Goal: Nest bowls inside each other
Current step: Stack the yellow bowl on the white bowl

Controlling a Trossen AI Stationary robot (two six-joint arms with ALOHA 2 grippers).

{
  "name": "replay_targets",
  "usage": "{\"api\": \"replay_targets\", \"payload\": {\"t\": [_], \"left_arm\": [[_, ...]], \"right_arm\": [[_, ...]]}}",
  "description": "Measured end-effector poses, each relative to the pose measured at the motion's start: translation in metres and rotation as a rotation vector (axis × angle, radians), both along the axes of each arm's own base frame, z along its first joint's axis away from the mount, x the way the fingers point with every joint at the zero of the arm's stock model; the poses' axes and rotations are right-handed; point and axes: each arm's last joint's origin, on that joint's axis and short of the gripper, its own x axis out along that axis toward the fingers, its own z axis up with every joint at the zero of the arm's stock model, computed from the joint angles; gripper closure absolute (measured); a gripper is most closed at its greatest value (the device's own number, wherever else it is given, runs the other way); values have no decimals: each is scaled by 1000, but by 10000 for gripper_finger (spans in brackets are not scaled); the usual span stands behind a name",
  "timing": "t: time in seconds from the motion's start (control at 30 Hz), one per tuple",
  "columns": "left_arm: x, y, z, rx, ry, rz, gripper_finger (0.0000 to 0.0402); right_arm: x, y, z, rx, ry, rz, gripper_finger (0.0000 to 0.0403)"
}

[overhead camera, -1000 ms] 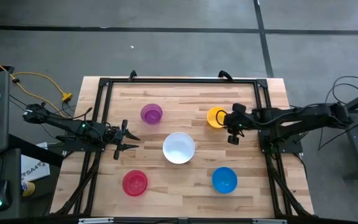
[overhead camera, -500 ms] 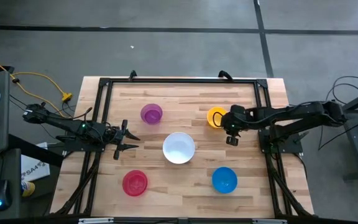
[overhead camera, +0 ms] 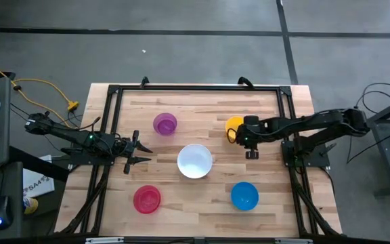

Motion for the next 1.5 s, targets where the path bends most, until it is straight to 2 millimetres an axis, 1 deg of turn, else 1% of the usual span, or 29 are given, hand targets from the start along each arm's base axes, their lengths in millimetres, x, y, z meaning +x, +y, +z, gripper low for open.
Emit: {"api": "replay_targets", "payload": {"t": [0.2,0.4,0.73,0.87,1.0,1.13,1.5], "left_arm": [[0,0,0,0,0,0,256],[0,0,0,0,0,0,256],[0,0,0,0,0,0,256],[0,0,0,0,-1,0,256],[0,0,0,0,-1,0,256],[0,0,0,0,0,0,256],[0,0,0,0,0,0,256]], "right_arm": [[3,-1,-6,-54,52,60,306],[6,-4,-15,-38,96,60,306],[8,-9,-16,-43,92,59,306],[11,-11,-24,-11,118,59,306],[17,-12,-31,-21,121,65,306],[22,-12,-32,-27,82,75,306],[22,-14,-34,-24,95,71,307]]}}
